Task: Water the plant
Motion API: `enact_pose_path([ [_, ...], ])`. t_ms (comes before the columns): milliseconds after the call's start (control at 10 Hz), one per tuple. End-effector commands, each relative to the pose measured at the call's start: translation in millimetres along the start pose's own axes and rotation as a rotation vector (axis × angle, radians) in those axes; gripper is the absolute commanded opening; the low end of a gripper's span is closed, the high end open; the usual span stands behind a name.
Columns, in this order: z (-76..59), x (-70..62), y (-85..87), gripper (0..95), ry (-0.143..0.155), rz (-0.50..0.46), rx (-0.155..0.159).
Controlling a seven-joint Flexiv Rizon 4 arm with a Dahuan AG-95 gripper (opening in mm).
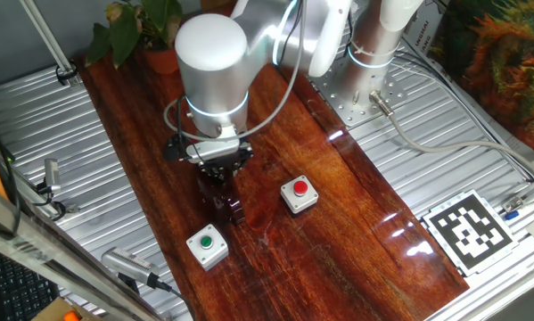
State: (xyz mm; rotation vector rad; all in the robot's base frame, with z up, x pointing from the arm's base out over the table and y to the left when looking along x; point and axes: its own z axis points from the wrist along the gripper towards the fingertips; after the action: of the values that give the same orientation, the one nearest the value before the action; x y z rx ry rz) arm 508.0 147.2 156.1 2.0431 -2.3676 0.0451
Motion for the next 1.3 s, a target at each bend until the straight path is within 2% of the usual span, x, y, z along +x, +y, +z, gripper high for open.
enact_pose_path([
  [100, -4.8, 6.4, 0.2, 0.0, -0.002, -0.001, -0.009],
  [400, -13.8, 19.5, -1.8, 0.0, -0.001, -0.006, -0.014],
  [1300, -34.6, 74.6, -4.1, 0.0, 0.003, -0.013, -0.021],
])
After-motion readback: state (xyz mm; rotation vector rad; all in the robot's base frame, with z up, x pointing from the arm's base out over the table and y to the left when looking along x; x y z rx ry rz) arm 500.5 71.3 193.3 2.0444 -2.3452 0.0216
